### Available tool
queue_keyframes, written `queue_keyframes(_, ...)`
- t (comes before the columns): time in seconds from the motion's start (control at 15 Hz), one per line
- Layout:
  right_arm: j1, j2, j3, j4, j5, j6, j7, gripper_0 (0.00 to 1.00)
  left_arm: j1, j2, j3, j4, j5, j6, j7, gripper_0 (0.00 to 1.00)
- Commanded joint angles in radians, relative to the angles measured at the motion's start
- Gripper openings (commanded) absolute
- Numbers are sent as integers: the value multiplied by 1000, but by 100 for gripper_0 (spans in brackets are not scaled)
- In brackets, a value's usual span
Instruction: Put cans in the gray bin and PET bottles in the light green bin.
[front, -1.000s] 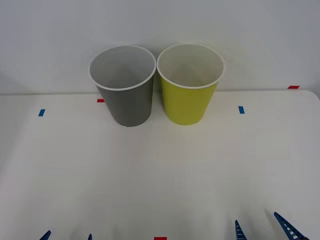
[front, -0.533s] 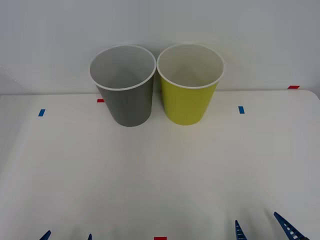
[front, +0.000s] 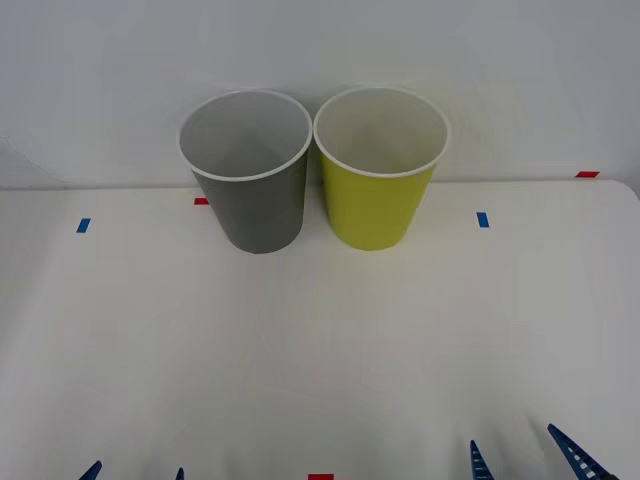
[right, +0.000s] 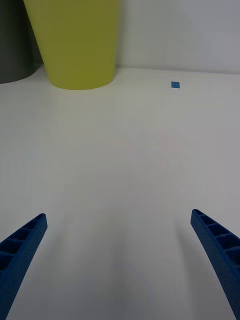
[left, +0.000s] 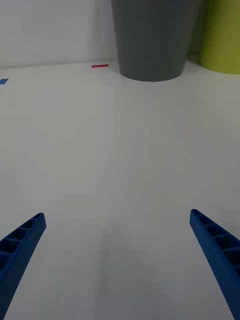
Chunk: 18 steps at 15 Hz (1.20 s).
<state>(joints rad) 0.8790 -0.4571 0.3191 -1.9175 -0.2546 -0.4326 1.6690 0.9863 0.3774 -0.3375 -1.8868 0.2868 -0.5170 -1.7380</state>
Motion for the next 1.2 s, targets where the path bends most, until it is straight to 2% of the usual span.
queue_keyframes(0.07,0,0,0,0,0,0,0,100,0,0,0,0,0,0,0,100)
queue_keyframes(1.2,0,0,0,0,0,0,0,100,0,0,0,0,0,0,0,100)
